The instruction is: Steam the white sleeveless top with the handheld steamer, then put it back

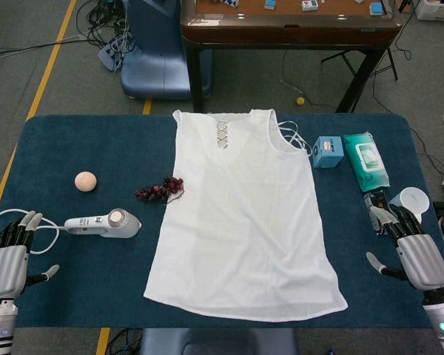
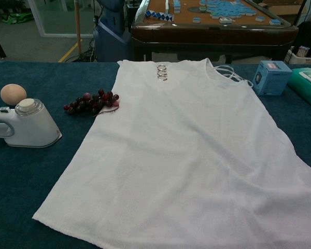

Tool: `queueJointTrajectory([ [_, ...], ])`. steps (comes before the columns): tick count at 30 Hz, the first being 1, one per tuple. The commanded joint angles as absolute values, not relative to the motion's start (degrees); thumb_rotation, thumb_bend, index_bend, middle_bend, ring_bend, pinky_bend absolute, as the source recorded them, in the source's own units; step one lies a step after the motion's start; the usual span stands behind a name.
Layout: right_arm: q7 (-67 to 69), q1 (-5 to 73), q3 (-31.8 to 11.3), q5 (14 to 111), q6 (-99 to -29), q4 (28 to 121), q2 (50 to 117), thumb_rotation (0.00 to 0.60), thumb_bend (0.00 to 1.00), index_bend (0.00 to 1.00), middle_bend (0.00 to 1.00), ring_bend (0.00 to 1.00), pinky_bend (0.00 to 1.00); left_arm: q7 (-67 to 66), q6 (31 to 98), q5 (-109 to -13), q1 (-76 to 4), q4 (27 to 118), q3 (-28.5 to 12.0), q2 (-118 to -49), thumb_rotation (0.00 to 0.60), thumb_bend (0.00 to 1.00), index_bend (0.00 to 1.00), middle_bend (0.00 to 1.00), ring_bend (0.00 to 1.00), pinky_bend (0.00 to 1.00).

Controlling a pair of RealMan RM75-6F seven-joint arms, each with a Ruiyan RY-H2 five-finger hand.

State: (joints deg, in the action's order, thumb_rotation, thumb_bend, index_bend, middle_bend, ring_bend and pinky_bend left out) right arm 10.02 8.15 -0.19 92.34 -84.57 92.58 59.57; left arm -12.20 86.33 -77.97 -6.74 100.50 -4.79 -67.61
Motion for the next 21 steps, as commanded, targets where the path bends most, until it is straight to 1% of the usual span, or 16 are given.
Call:
queueJointTrajectory([
  [1,9.9,8.2,-0.4,92.5,-84.7,92.7,59.5,0.600,0.31,0.02,0.16,0.04,0.04,-12.2,85.9,-77.7,-6.9,100.4,-4.9,-67.8,0.600,0.00,0.02,0.06,0.06,0.04],
  [4,9.7,8.3,-1.0,92.6,-85.3,92.8,59.4,0.600,0.31,0.02,0.16,0.04,0.04,-12.3,85.3,-77.5,-7.3,100.2,-5.3,-68.0,0.600,0.00,0.03,0.06,0.06,0.04],
  [9,8.1,9.1,-3.3,91.8,-86.3,93.4,58.2,0.600,0.31,0.02,0.16,0.04,0.04,-13.4,82.8,-76.9,-9.4,99.1,-6.4,-69.0,0.600,0.00,0.09,0.07,0.08,0.05],
  [15,6.4,9.9,-5.7,91.1,-87.3,95.0,56.2,0.600,0.30,0.02,0.16,0.04,0.04,-14.7,77.7,-74.1,-13.4,95.2,-8.5,-72.3,0.600,0.00,0.09,0.07,0.08,0.07],
  [21,6.0,9.9,-6.2,90.5,-87.0,95.8,55.1,0.600,0.30,0.02,0.16,0.04,0.04,-16.5,74.1,-71.6,-16.7,91.1,-9.7,-76.5,0.600,0.00,0.07,0.07,0.08,0.08],
])
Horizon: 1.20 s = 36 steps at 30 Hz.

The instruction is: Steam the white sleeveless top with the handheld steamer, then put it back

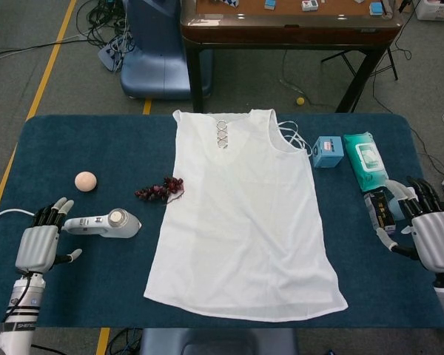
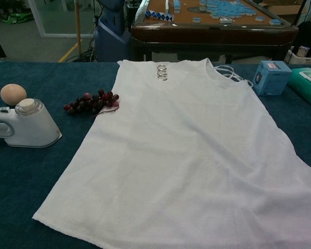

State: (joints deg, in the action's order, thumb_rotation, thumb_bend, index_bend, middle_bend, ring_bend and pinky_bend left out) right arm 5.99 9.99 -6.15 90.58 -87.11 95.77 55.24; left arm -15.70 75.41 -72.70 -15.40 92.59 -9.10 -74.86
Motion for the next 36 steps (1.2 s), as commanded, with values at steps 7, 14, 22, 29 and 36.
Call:
queueJointTrajectory([
  [7,6.4,9.5,-6.0,90.1,-87.2,95.5,55.1,0.600,0.30,0.02,0.16,0.04,0.04,-17.9,71.3,-68.4,-19.4,86.6,-11.0,-80.6,0.600,0.00,0.07,0.08,0.08,0.09],
  [14,7.2,8.9,-5.9,89.7,-87.3,94.8,55.3,0.600,0.30,0.02,0.16,0.04,0.04,-16.2,69.8,-66.6,-21.2,81.7,-11.9,-84.4,0.600,0.02,0.11,0.13,0.12,0.11],
  [22,8.0,8.5,-5.7,89.4,-87.2,94.1,55.5,0.600,0.30,0.02,0.16,0.04,0.04,-15.4,69.8,-67.1,-22.5,76.8,-12.0,-87.4,0.600,0.10,0.17,0.21,0.17,0.13],
  [29,8.3,8.3,-5.7,89.1,-87.1,93.8,55.6,0.600,0.30,0.02,0.16,0.04,0.04,-14.1,69.2,-66.9,-23.6,72.7,-12.5,-89.3,0.600,0.18,0.23,0.26,0.20,0.15],
  [36,8.5,8.1,-5.8,88.9,-87.2,93.7,55.5,0.600,0.30,0.02,0.16,0.04,0.04,-12.8,68.1,-67.0,-24.5,69.2,-12.4,-90.9,0.600,0.19,0.24,0.28,0.21,0.15],
])
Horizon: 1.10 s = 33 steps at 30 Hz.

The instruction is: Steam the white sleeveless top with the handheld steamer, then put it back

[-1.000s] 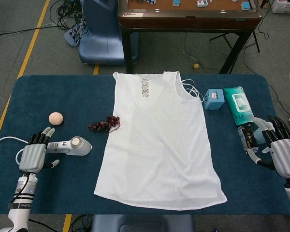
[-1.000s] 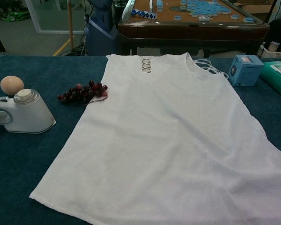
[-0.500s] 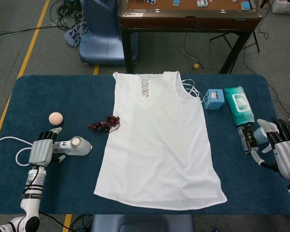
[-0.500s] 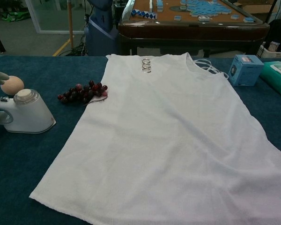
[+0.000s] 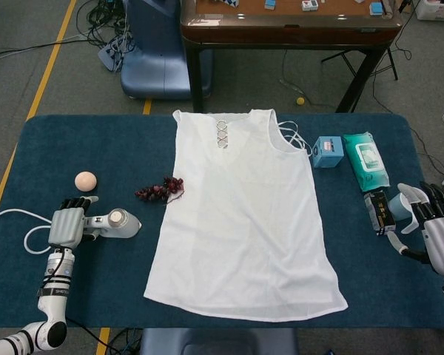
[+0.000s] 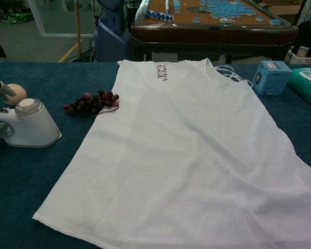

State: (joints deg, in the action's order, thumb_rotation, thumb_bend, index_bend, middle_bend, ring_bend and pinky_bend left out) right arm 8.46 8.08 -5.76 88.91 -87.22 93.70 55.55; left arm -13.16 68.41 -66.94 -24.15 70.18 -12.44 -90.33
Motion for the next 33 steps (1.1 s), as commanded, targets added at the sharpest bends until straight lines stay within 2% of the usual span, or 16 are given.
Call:
queueJointTrajectory([
  [1,8.5,8.0,-5.8,88.8,-87.2,93.7,55.5,0.600,0.30,0.02,0.16,0.04,0.04,-12.7,68.0,-67.0,-24.6,68.6,-12.4,-91.2,0.600,0.19,0.24,0.28,0.21,0.15],
  [7,8.5,8.0,-5.7,88.7,-86.9,93.7,55.6,0.600,0.30,0.02,0.16,0.04,0.04,-11.2,67.8,-67.8,-25.8,63.6,-12.7,-93.6,0.600,0.19,0.29,0.31,0.24,0.19],
  [11,8.4,7.9,-5.7,88.6,-86.7,93.7,55.6,0.600,0.30,0.02,0.16,0.04,0.04,-9.5,68.1,-68.7,-26.6,58.9,-12.9,-95.8,0.600,0.20,0.37,0.37,0.29,0.24],
  [22,8.0,7.7,-5.7,88.3,-86.6,94.2,55.5,0.600,0.30,0.02,0.16,0.04,0.04,-2.6,65.8,-70.5,-29.3,47.6,-13.1,-101.2,0.600,0.20,0.63,0.57,0.47,0.51],
  [24,8.0,7.7,-5.6,88.2,-86.4,94.3,55.5,0.600,0.30,0.02,0.16,0.04,0.04,-0.6,65.1,-71.1,-29.7,46.0,-12.9,-101.9,0.600,0.20,0.69,0.63,0.53,0.57],
  [27,7.9,7.7,-5.3,88.3,-85.6,94.5,55.4,0.600,0.30,0.02,0.16,0.04,0.04,2.8,63.6,-71.4,-30.3,44.1,-12.9,-102.8,0.600,0.20,0.75,0.70,0.59,0.63],
  [33,7.6,8.2,-4.1,89.2,-83.6,95.1,55.3,0.600,0.30,0.02,0.16,0.04,0.04,10.2,59.6,-70.8,-31.4,42.7,-13.9,-103.0,0.600,0.20,0.82,0.75,0.64,0.71],
])
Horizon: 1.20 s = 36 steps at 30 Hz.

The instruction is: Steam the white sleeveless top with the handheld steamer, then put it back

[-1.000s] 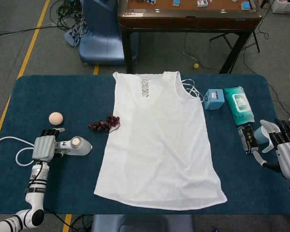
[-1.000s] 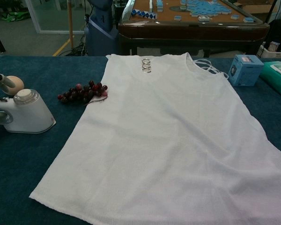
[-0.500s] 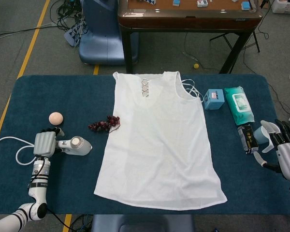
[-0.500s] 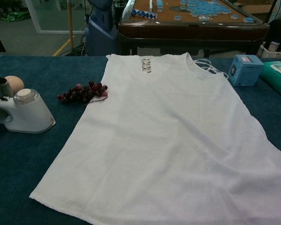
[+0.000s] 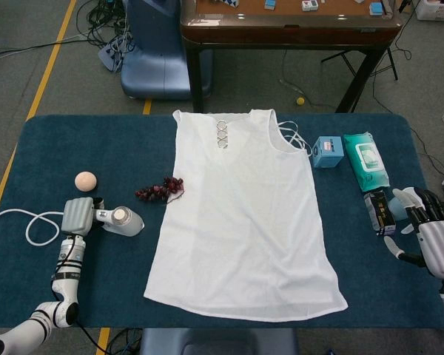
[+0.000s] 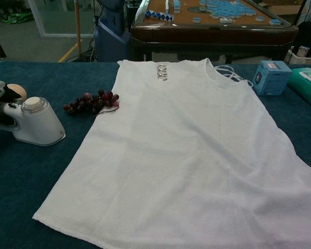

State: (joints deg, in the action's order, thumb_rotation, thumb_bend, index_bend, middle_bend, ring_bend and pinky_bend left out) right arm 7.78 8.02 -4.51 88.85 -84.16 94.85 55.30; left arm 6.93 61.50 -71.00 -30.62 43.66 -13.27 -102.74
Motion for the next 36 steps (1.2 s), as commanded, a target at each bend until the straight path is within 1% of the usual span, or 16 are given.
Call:
queueJointTrajectory([
  [1,7.4,8.3,-3.8,89.5,-83.2,95.2,55.4,0.600,0.30,0.02,0.16,0.04,0.04,11.5,59.2,-70.9,-31.5,42.6,-14.0,-102.8,0.600,0.20,0.83,0.76,0.64,0.72],
  [6,6.8,8.9,-2.8,90.1,-81.2,95.7,56.0,0.600,0.30,0.02,0.16,0.04,0.04,17.2,58.0,-71.7,-31.6,43.0,-14.0,-101.4,0.600,0.20,0.87,0.80,0.67,0.77],
  [10,6.4,9.6,-2.0,90.4,-79.1,95.9,56.7,0.600,0.30,0.02,0.16,0.04,0.04,20.1,58.2,-72.1,-31.4,44.4,-14.2,-100.2,0.600,0.20,0.87,0.80,0.67,0.77],
  [15,5.7,11.4,-0.1,92.4,-74.9,95.9,57.9,0.600,0.30,0.02,0.16,0.04,0.04,19.6,60.6,-73.1,-30.9,49.8,-14.3,-97.5,0.600,0.20,0.87,0.80,0.67,0.77],
  [18,5.7,13.3,1.2,94.0,-71.3,95.6,59.1,0.600,0.32,0.02,0.16,0.04,0.04,16.3,62.7,-73.4,-30.5,55.7,-14.5,-95.3,0.600,0.20,0.87,0.80,0.67,0.77],
  [19,5.8,13.8,1.4,94.4,-70.3,95.5,59.5,0.600,0.35,0.02,0.16,0.04,0.04,15.1,63.3,-73.4,-30.5,57.5,-14.6,-94.7,0.600,0.20,0.87,0.80,0.67,0.77],
  [21,6.3,15.2,2.1,95.2,-67.9,95.3,60.4,0.600,0.47,0.02,0.16,0.04,0.04,12.0,64.7,-73.4,-30.3,61.8,-14.9,-93.6,0.600,0.20,0.87,0.80,0.67,0.77],
  [23,6.8,16.4,2.4,95.7,-66.2,94.9,61.3,0.600,0.63,0.02,0.14,0.04,0.04,9.3,65.6,-73.2,-30.2,65.4,-15.1,-92.7,0.600,0.20,0.87,0.79,0.67,0.77],
  [25,6.9,17.6,2.8,96.2,-64.3,94.1,62.5,0.600,0.77,0.02,0.13,0.04,0.04,6.3,66.4,-73.0,-30.3,69.2,-15.2,-92.0,0.600,0.20,0.87,0.79,0.67,0.77],
  [26,6.8,18.1,3.0,96.5,-63.7,93.7,63.1,0.600,0.82,0.02,0.13,0.04,0.04,5.0,66.6,-73.0,-30.4,70.6,-15.2,-91.7,0.600,0.20,0.87,0.79,0.67,0.77],
  [29,7.0,19.4,3.6,97.2,-61.7,92.6,64.9,0.600,0.95,0.02,0.13,0.04,0.04,1.0,67.2,-73.2,-31.0,74.2,-15.0,-91.6,0.600,0.20,0.87,0.79,0.67,0.77],
  [31,7.5,20.2,4.1,97.6,-60.7,91.7,66.2,0.600,1.00,0.02,0.13,0.04,0.04,-1.3,67.1,-73.4,-31.5,75.9,-14.6,-91.9,0.600,0.20,0.87,0.79,0.67,0.77],
  [36,8.7,21.5,5.0,98.1,-59.2,89.2,69.1,0.600,1.00,0.02,0.13,0.04,0.04,-5.1,66.0,-73.3,-33.4,77.4,-14.3,-93.9,0.600,0.20,0.87,0.79,0.67,0.77],
])
